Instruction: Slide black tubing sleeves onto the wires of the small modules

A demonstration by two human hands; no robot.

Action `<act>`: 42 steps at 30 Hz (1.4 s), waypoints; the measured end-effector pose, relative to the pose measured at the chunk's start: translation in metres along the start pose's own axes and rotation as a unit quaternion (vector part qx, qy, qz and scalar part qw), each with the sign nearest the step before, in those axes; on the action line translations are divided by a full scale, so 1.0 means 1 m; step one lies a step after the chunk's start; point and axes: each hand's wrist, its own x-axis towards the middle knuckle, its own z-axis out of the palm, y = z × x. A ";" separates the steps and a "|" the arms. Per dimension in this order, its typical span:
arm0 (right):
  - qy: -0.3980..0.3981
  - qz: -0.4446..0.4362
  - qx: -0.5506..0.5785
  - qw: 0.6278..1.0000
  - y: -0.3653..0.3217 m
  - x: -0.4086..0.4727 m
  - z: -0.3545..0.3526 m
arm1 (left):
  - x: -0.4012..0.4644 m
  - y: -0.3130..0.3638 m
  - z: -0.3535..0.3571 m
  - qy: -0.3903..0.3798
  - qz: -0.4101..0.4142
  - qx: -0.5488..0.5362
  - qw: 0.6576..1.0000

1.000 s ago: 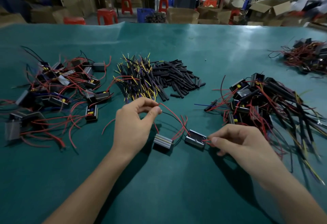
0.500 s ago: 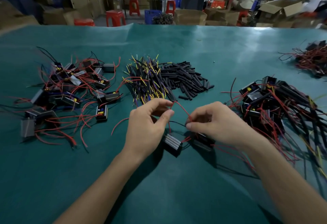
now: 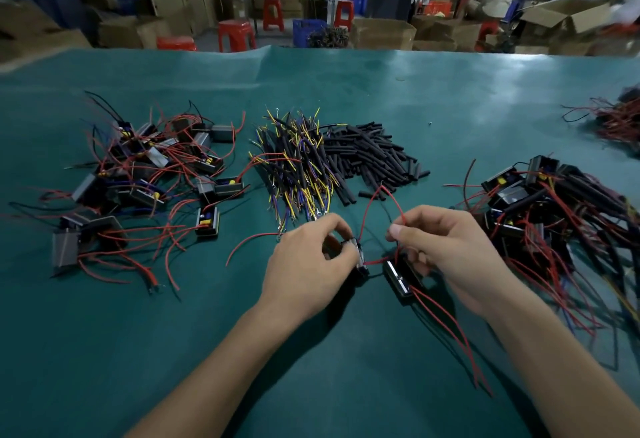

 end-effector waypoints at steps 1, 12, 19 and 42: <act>0.001 0.004 0.006 1.000 0.000 0.001 -0.001 | 0.000 0.001 -0.001 -0.005 0.004 -0.006 1.000; 0.030 -0.028 -0.016 0.999 0.000 0.004 -0.004 | -0.001 -0.001 0.007 -0.009 0.027 -0.064 0.998; 0.103 -0.097 -0.142 0.980 0.005 0.010 -0.012 | 0.002 -0.003 0.005 -0.015 0.010 -0.165 0.986; 0.010 -0.064 -0.095 0.993 0.008 0.004 0.007 | -0.002 0.011 0.013 -0.069 -0.102 -0.437 0.891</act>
